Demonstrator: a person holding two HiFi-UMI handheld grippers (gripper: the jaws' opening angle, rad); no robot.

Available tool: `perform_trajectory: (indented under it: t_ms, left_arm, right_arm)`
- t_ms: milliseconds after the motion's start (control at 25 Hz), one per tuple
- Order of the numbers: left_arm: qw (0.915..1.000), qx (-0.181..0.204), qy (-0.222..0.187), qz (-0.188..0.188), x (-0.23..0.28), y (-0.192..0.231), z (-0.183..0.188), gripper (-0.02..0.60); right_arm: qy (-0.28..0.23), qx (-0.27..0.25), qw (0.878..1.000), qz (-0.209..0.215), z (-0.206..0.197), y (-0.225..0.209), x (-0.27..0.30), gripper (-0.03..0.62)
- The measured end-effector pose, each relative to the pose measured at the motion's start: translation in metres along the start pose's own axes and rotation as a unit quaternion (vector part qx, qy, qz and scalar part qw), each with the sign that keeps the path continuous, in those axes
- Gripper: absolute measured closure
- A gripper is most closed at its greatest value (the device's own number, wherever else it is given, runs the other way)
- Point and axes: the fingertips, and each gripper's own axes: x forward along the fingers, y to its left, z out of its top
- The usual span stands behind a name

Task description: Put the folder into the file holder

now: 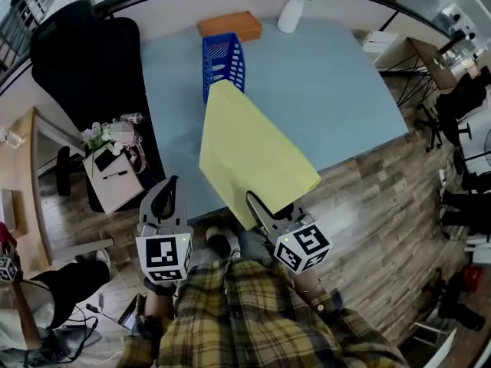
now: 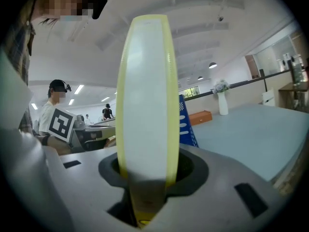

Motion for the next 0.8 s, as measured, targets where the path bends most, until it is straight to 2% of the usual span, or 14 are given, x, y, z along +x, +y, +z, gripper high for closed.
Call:
perform_trajectory:
  t_ms: [400,640,800]
  left_arm:
    - [0.9994,-0.009,-0.005,-0.032,0.012,-0.028,0.002,0.589]
    - [0.9993,-0.008,-0.013,-0.033,0.018,-0.037,0.009,0.591]
    - [0.9994,-0.008,-0.012,-0.031,0.019,-0.041,0.010,0.590]
  right_arm:
    - [-0.006,-0.003,0.999,-0.039,0.006,-0.019,-0.038,0.436]
    - [-0.010,0.006,1.000,-0.027,0.012,-0.021,-0.046,0.436]
    - [-0.034,0.022,0.999,-0.017,0.034,-0.020,-0.055,0.436]
